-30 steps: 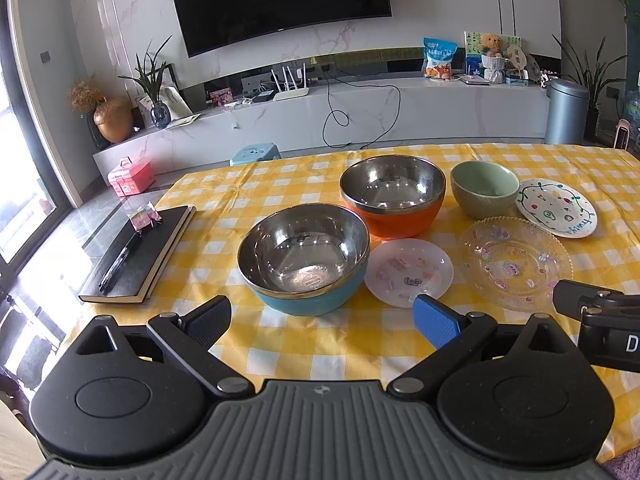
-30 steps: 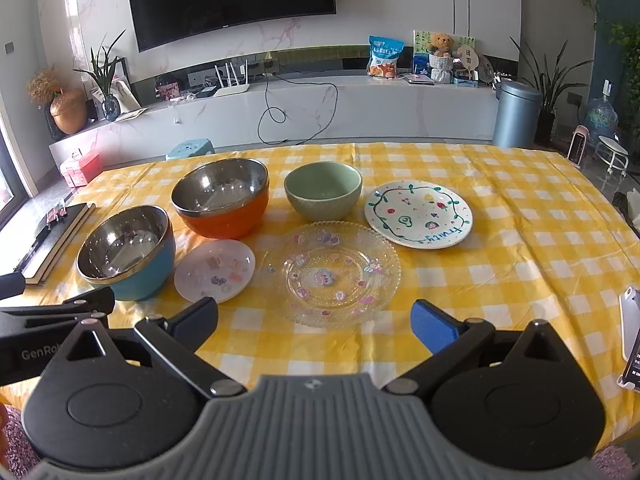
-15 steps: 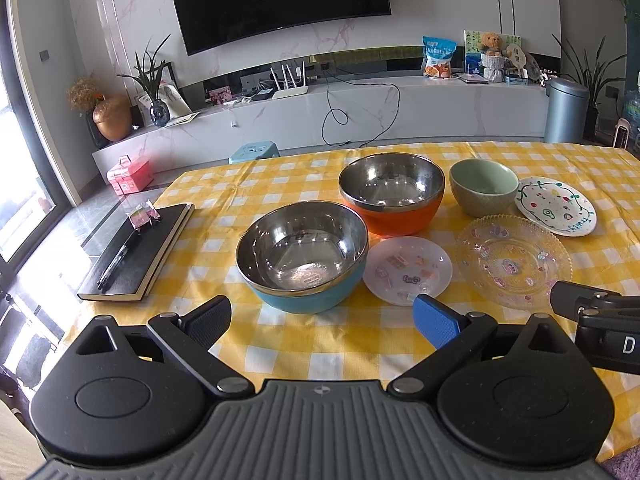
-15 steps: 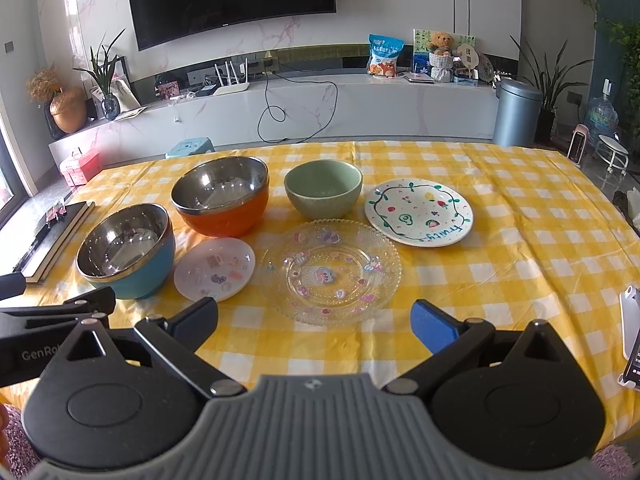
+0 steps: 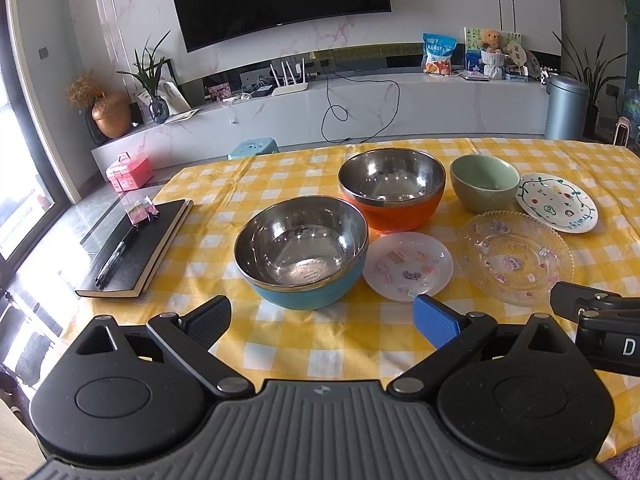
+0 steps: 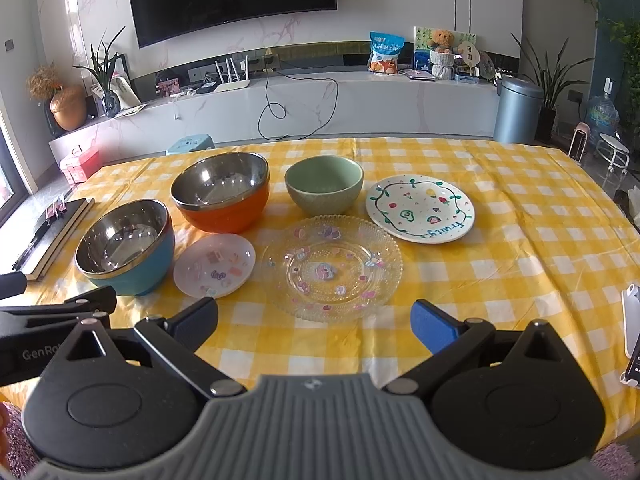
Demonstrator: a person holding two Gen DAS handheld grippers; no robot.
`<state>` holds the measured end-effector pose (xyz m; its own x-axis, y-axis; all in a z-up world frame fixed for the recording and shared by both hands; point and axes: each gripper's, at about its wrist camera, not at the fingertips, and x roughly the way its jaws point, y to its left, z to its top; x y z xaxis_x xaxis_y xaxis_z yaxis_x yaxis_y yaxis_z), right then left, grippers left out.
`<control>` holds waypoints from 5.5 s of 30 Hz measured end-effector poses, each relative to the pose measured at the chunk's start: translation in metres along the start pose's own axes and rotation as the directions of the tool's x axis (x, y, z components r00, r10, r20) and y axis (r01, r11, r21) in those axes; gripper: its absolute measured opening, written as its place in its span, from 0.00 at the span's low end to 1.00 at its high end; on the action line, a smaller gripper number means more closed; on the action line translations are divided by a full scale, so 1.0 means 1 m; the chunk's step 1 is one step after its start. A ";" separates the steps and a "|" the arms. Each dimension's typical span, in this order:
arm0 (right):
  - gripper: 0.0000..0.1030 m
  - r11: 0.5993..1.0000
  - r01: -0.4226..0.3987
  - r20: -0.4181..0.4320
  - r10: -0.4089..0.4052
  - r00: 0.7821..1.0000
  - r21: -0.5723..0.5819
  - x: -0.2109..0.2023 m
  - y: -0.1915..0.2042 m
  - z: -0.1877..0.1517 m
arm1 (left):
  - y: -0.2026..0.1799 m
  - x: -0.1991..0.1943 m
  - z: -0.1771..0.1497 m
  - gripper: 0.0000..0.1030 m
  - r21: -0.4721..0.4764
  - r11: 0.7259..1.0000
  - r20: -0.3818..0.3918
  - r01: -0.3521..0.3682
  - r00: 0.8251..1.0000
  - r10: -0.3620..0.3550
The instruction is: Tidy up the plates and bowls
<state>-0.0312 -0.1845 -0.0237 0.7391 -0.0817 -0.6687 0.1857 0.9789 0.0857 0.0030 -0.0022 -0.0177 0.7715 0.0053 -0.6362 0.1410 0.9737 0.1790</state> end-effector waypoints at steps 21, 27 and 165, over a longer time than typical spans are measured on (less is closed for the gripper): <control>0.96 0.994 0.000 0.095 -0.010 0.995 0.110 0.032 -0.033 -0.018 | 0.000 0.036 -0.010 0.75 -0.220 0.927 -0.037 0.302 0.948 -0.317; 0.74 0.990 -0.002 0.138 -0.018 0.990 0.142 0.041 -0.050 -0.020 | -0.022 0.045 -0.009 0.49 -0.188 0.911 -0.006 0.366 0.927 -0.374; 0.10 0.942 -0.295 -0.151 0.319 0.936 0.161 0.076 0.050 -0.058 | 0.109 0.060 -0.075 0.16 -0.434 0.877 -0.087 0.209 0.959 -0.271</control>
<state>-0.0038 -0.1313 -0.1130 0.6526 0.2644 -0.7101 0.0613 0.9157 0.3973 0.0185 0.1208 -0.0926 0.6472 -0.2393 -0.7238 0.0154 0.9534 -0.3014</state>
